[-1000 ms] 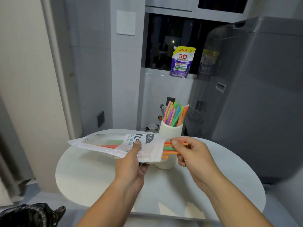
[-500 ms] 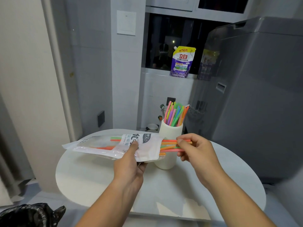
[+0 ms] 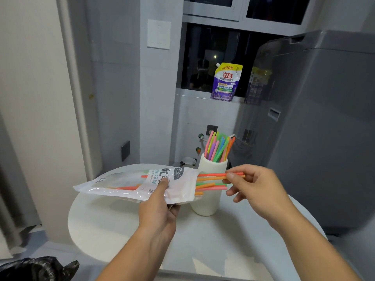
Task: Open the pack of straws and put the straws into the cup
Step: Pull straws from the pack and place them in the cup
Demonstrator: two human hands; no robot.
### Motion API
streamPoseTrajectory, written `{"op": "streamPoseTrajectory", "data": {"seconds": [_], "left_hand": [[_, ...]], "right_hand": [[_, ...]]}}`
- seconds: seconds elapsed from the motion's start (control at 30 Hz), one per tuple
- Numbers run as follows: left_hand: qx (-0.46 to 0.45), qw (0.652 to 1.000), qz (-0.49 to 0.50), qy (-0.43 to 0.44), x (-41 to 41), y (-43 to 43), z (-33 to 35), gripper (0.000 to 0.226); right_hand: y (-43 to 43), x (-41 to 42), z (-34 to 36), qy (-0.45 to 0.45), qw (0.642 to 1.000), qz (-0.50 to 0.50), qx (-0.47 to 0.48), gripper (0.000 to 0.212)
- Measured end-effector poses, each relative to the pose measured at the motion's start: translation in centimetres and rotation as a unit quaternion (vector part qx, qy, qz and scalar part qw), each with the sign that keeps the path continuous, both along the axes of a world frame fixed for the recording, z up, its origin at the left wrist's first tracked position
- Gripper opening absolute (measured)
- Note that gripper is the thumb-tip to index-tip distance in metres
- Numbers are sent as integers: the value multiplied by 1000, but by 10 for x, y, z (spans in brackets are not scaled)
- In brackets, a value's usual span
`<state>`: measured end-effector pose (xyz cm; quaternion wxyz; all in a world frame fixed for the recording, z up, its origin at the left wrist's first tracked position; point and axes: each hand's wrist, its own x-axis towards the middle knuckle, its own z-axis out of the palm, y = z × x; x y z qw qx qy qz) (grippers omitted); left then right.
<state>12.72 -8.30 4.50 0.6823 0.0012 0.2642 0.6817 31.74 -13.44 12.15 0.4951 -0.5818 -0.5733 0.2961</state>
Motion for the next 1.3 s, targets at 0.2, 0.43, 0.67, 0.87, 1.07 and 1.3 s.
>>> {"op": "streamPoseTrajectory", "data": {"seconds": [0.2, 0.43, 0.67, 0.87, 1.07, 1.3], "left_hand": [[0, 1000, 0, -20, -11, 5, 1, 42], [-7, 1000, 9, -26, -15, 6, 4, 43], [-10, 999, 22, -47, -18, 7, 3, 44], [-21, 998, 24, -60, -17, 5, 2, 46], [-21, 998, 8, -64, -9, 2, 2, 44], [-18, 996, 6, -88, -7, 2, 4, 48]], "right_hand": [[-4, 16, 29, -69, 996, 18, 59, 17], [-4, 54, 85, -124, 989, 34, 79, 13], [-1, 88, 132, -217, 974, 21, 66, 10], [-7, 101, 156, -263, 961, -11, 88, 6], [-9, 95, 179, -335, 934, -44, 118, 8], [-1, 72, 196, -432, 893, -63, 108, 18]]}}
